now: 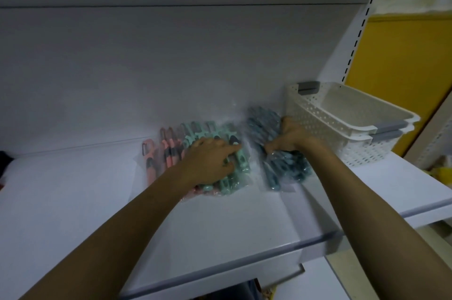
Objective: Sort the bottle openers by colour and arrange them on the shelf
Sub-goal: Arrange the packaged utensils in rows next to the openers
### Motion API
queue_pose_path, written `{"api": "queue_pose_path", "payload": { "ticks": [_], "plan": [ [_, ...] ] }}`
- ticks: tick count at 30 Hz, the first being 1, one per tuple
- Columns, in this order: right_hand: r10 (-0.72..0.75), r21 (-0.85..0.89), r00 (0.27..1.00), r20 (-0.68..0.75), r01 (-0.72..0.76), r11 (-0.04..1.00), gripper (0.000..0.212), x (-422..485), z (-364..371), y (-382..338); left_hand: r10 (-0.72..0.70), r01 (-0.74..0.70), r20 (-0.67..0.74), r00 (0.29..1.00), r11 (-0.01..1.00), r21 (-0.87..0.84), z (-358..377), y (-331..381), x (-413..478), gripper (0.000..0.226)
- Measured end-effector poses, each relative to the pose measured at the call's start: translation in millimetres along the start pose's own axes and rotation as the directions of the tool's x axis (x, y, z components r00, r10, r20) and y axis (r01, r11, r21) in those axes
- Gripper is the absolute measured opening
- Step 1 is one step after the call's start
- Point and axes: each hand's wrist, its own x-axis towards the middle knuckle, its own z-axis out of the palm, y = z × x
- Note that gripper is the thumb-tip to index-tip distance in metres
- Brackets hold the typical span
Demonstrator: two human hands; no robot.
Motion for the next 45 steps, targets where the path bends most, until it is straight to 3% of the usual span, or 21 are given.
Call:
{"api": "queue_pose_path", "payload": {
  "ticks": [2,4,6,10,12,13,15,17,20,23,25,29,30,33,34,36,39,41,45],
  "plan": [
    [-0.008,0.039,1.000,0.001,0.008,0.999,0.114,1.5,-1.5,8.3,0.062,-0.059,-0.024,0.998,0.992,0.114,2.2,5.7,2.9,0.057],
    [-0.026,0.058,0.999,0.027,0.025,0.998,0.127,0.2,2.1,10.4,0.173,-0.168,-0.017,0.985,0.971,0.168,3.3,12.7,7.8,0.042],
    [-0.025,0.034,0.999,0.023,0.024,0.999,0.130,-0.4,7.5,10.1,0.191,-0.185,-0.041,0.981,0.975,0.125,4.1,16.0,9.2,0.024],
    [-0.006,0.081,1.000,-0.029,0.008,0.997,0.109,0.4,7.7,8.7,0.082,-0.073,-0.052,0.995,0.985,0.154,0.2,19.3,14.6,0.037],
    [-0.013,0.179,0.999,-0.047,0.021,0.984,0.078,0.9,5.0,9.4,0.049,-0.044,-0.018,0.999,0.981,0.191,-3.9,26.5,19.7,0.046],
    [-0.024,0.247,0.998,-0.066,0.040,0.968,0.059,0.2,4.4,10.7,0.042,-0.039,-0.014,0.999,0.985,0.166,-4.3,31.5,21.6,0.050],
    [-0.021,0.392,0.997,-0.081,0.051,0.919,0.042,-1.6,5.3,15.2,0.001,-0.001,-0.033,0.999,1.000,-0.020,-2.1,44.0,21.3,0.054],
    [0.027,0.515,0.998,-0.048,0.002,0.857,0.041,-5.4,6.8,21.2,-0.066,0.057,-0.037,0.997,0.978,-0.199,1.0,58.4,20.4,0.055],
    [0.088,0.648,0.995,0.050,-0.100,0.755,0.051,-12.5,6.7,28.5,-0.221,0.196,-0.041,0.974,0.925,-0.327,4.4,71.8,27.4,0.043],
    [0.075,0.772,0.989,0.126,-0.145,0.619,0.033,-18.4,4.7,38.8,-0.343,0.339,0.057,0.938,0.866,-0.367,2.0,75.8,38.0,0.045],
    [0.061,0.826,0.986,0.153,-0.161,0.540,0.014,-22.1,4.5,42.4,-0.389,0.417,0.158,0.908,0.791,-0.448,-0.4,75.6,45.5,0.049],
    [0.037,0.835,0.983,0.182,-0.174,0.522,0.015,-25.6,2.4,41.4,-0.465,0.532,0.283,0.839,0.593,-0.604,-6.4,76.9,62.4,0.064],
    [0.018,0.835,0.978,0.210,-0.189,0.516,0.016,-27.3,2.7,40.4,-0.474,0.546,0.324,0.819,0.466,-0.697,-6.8,77.8,66.7,0.064],
    [-0.031,0.889,0.974,0.226,-0.193,0.414,0.012,-31.6,6.2,41.9,-0.436,0.478,0.451,0.779,-0.054,-0.877,-5.4,82.5,73.2,0.059],
    [-0.039,0.910,0.975,0.218,-0.188,0.368,0.010,-33.4,7.5,43.3,-0.430,0.445,0.456,0.780,-0.132,-0.886,-2.3,85.1,72.5,0.060],
    [-0.073,0.942,0.975,0.211,-0.183,0.280,0.016,-39.2,8.9,45.2,-0.416,0.402,0.453,0.788,-0.209,-0.892,6.6,93.6,69.6,0.066],
    [-0.140,0.960,0.964,0.226,-0.196,0.200,0.051,-49.9,10.7,45.5,-0.357,0.362,0.442,0.823,-0.271,-0.892,6.8,105.4,65.1,0.064],
    [-0.173,0.965,0.967,0.189,-0.151,0.212,0.057,-56.4,8.8,36.9,-0.332,0.322,0.404,0.853,-0.276,-0.906,-3.3,105.4,61.0,0.062],
    [-0.236,0.945,0.972,-0.021,0.096,0.313,0.049,-64.0,2.1,8.6,-0.322,0.122,0.214,0.922,-0.284,-0.951,-28.3,94.0,42.8,0.044]
  ]
}}
